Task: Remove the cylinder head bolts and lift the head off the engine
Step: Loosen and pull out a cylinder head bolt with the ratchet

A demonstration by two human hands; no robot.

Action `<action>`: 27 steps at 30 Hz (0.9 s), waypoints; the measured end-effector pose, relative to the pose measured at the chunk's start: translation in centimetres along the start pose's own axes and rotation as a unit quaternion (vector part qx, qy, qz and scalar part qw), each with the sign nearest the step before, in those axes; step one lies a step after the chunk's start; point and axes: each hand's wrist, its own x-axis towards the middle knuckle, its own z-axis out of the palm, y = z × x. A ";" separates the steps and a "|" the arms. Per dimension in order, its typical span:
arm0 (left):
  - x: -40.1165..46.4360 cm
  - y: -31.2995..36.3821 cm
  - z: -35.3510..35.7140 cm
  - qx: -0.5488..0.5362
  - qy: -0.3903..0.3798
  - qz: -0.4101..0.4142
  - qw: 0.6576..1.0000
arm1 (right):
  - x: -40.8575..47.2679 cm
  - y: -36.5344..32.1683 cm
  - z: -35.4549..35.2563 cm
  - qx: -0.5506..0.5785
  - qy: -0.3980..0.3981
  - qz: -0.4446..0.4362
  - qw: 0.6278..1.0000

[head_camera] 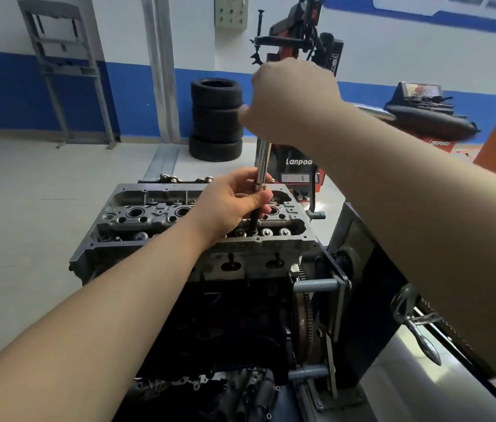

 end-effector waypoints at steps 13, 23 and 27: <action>0.0 0.3 0.1 -0.008 -0.022 -0.016 1.000 | -0.4 0.8 0.1 0.112 0.006 -0.014 0.994; -0.1 0.1 -0.4 -0.036 -0.036 -0.039 0.998 | -0.2 0.0 0.7 0.122 0.056 -0.019 0.991; 0.0 -0.1 -0.2 -0.002 -0.031 -0.015 0.999 | -0.3 0.9 0.5 0.112 0.033 0.013 0.993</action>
